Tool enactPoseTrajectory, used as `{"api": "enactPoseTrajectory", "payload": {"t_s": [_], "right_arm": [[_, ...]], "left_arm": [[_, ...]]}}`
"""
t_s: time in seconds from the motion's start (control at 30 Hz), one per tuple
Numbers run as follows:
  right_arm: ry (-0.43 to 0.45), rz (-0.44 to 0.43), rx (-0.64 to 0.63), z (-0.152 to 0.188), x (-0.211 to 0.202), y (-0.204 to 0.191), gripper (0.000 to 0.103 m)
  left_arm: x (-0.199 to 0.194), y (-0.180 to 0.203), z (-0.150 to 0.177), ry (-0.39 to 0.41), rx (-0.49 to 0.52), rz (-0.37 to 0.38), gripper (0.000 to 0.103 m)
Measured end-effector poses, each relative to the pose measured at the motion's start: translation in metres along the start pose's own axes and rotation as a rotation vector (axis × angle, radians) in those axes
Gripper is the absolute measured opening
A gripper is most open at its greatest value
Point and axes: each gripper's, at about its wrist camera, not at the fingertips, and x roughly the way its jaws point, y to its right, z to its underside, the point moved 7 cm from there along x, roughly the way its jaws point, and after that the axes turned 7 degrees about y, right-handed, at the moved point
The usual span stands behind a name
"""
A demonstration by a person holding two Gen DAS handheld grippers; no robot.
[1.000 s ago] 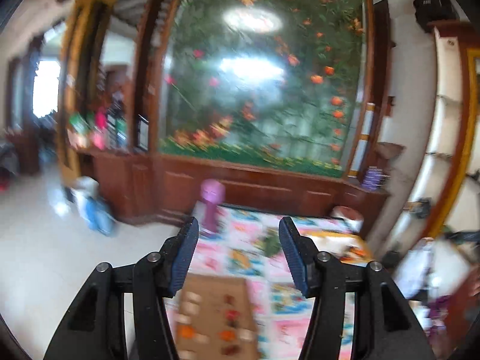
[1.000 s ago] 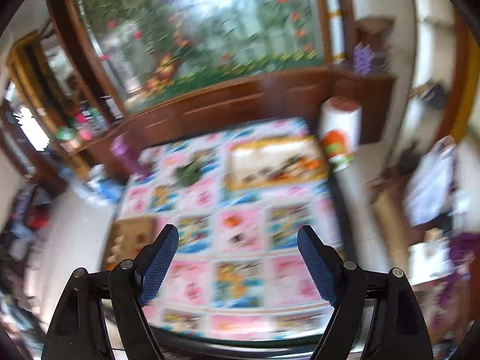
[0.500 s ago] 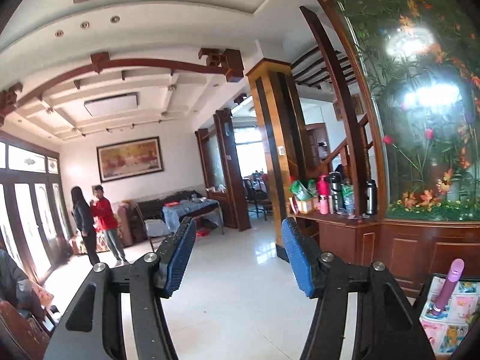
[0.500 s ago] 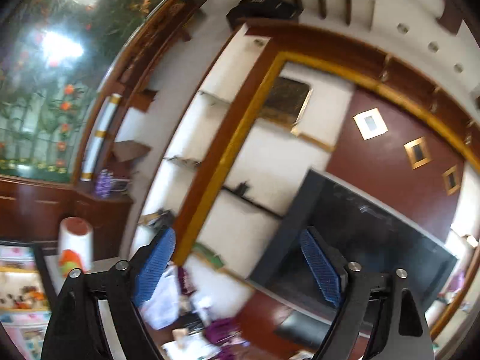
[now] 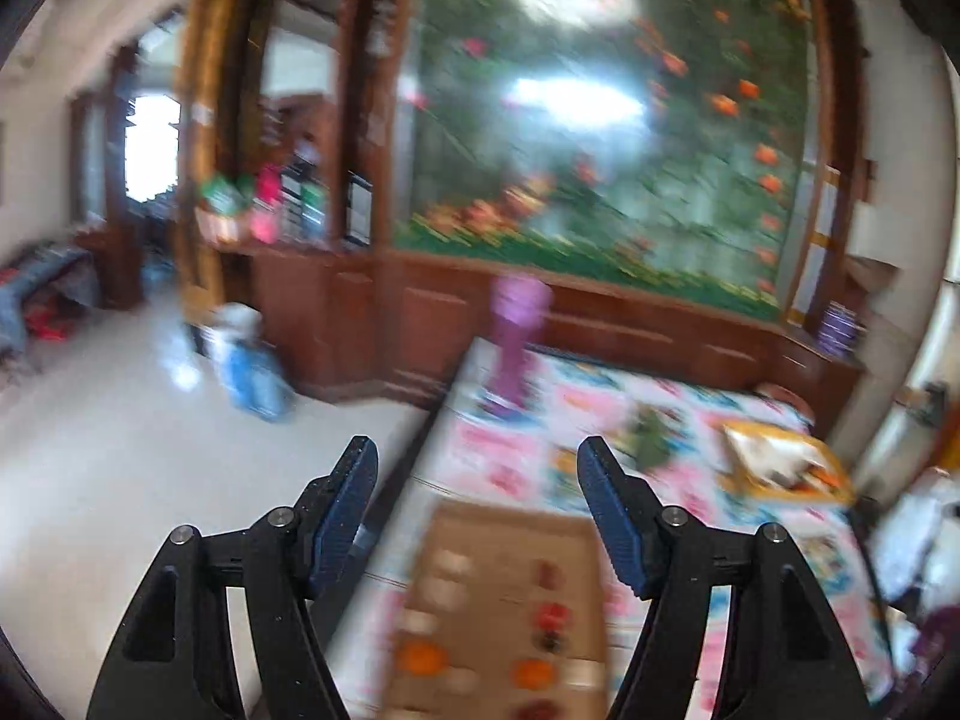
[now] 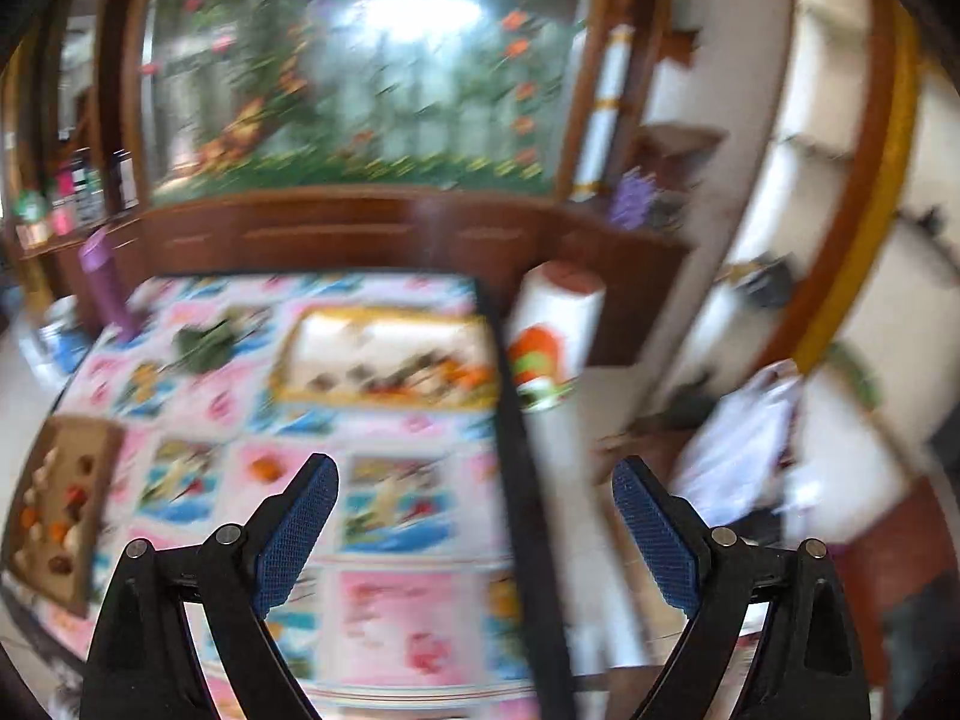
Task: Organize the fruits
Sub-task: 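Withdraw both grippers and move them back over the orange and date, then grasp a red date with the right gripper while the left gripper grasps an orange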
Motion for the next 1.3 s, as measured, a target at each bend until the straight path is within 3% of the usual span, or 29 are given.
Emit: {"api": "enactPoseTrajectory", "payload": {"t_s": [0.07, 0.17, 0.23, 0.3, 0.4, 0.5, 0.7, 1.07, 1.2, 1.3], "right_arm": [[-0.033, -0.104, -0.001, 0.035, 0.041, -0.035, 0.095], [-0.062, -0.193, -0.032, 0.074, 0.093, -0.081, 0.095], [-0.092, -0.251, -0.010, 0.089, 0.123, -0.104, 0.087], [-0.109, -0.276, -0.030, 0.101, 0.144, -0.125, 0.069], [-0.119, -0.324, -0.024, 0.111, 0.161, -0.140, 0.065], [-0.177, -0.389, 0.019, 0.124, 0.180, -0.152, 0.064], [-0.204, -0.469, 0.072, 0.137, 0.197, -0.166, 0.064], [-0.170, -0.393, 0.020, 0.134, 0.202, -0.168, 0.064], [-0.166, -0.376, 0.023, 0.136, 0.200, -0.163, 0.040], [-0.164, -0.364, 0.018, 0.137, 0.200, -0.159, 0.035]], "left_arm": [[0.040, 0.045, 0.030, -0.053, 0.002, 0.094, 0.069], [0.098, 0.112, 0.078, -0.176, 0.001, 0.204, 0.068], [0.133, 0.155, 0.109, -0.259, 0.007, 0.264, 0.068], [0.153, 0.193, 0.131, -0.304, 0.048, 0.283, 0.068], [0.189, 0.236, 0.155, -0.359, 0.086, 0.320, 0.068], [0.219, 0.260, 0.163, -0.399, 0.099, 0.330, 0.068], [0.239, 0.283, 0.173, -0.478, 0.149, 0.357, 0.068], [0.259, 0.330, 0.213, -0.598, 0.203, 0.426, 0.068], [0.261, 0.340, 0.221, -0.617, 0.205, 0.452, 0.068], [0.261, 0.346, 0.226, -0.613, 0.228, 0.463, 0.062]]}}
